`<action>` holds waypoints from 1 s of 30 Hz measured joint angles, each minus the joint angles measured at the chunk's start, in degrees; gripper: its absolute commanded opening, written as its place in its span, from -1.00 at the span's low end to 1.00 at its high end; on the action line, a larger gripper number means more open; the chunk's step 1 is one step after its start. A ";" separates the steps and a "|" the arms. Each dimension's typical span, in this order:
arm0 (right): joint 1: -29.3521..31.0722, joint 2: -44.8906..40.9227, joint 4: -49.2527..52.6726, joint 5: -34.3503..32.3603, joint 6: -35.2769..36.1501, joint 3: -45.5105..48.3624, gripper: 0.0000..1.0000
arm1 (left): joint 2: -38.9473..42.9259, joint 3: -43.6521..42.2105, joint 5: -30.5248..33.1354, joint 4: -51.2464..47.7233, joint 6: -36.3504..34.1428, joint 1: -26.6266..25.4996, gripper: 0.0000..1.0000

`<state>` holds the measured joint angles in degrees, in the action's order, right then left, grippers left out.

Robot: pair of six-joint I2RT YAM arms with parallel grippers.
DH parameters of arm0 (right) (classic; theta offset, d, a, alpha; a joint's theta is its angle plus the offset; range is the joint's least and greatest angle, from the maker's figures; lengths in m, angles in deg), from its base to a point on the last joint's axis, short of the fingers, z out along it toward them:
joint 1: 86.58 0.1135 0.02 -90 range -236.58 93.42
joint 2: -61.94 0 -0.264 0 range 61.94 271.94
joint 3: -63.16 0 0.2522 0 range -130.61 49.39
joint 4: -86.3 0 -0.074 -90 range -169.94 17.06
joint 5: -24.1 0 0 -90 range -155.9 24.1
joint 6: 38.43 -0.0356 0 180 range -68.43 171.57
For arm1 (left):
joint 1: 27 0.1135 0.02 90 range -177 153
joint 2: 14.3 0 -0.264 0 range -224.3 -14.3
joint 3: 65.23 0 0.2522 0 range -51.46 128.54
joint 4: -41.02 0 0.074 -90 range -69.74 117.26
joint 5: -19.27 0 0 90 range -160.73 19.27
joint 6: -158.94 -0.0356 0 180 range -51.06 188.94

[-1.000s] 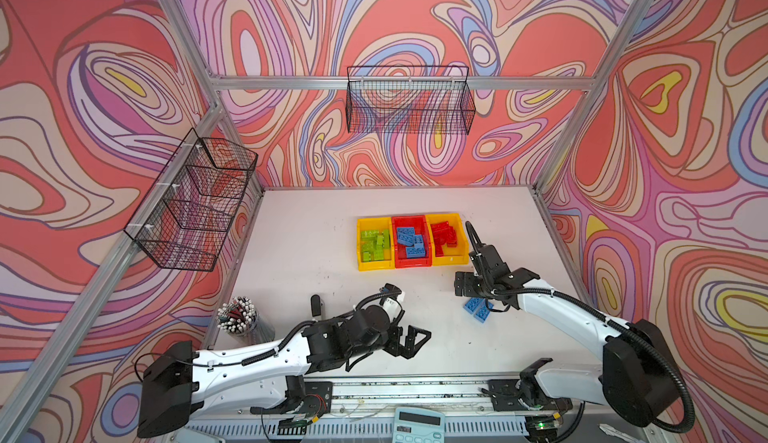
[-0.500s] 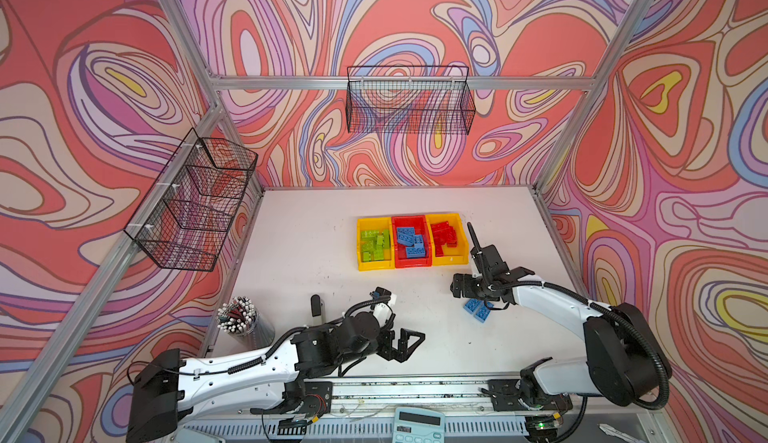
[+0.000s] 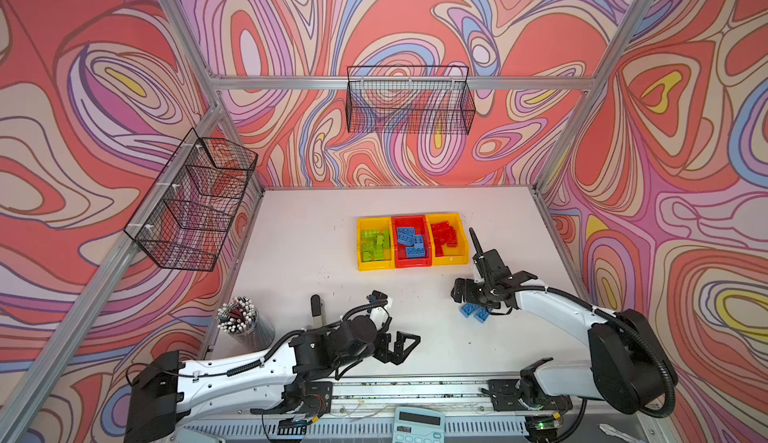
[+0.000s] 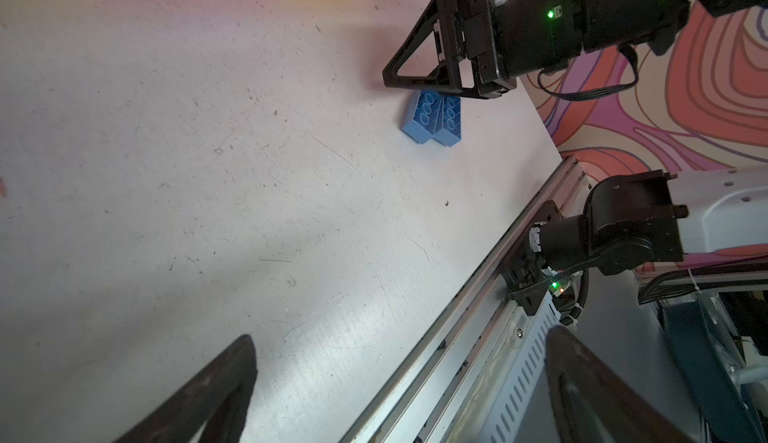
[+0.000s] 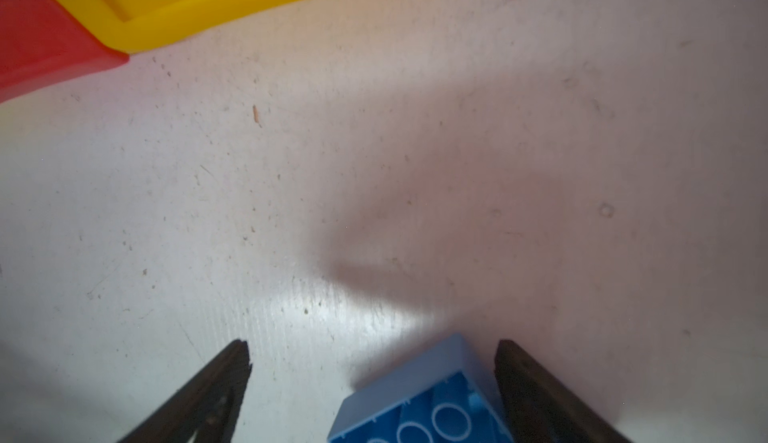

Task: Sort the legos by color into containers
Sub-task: 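Close the right gripper on the light-blue brick and lift it, then carry the light-blue brick into the red bin and open the right gripper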

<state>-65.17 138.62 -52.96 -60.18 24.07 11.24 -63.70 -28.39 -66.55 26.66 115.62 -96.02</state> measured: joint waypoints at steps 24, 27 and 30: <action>14.21 2.75 7.91 -7.28 -4.55 -0.66 0.28 | 17.68 -4.85 5.73 -7.54 -0.57 0.00 1.00; 14.32 2.80 8.66 -8.35 -5.16 -1.77 0.18 | 18.32 -4.85 5.99 -8.68 -0.57 0.00 1.00; 14.32 2.80 9.25 -9.35 -5.16 -4.04 0.09 | 17.75 -4.85 5.97 -10.38 -0.57 0.00 1.00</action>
<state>-50.86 141.42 -43.71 -69.54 18.91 7.20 -45.96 -33.25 -60.58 16.28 115.05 -96.02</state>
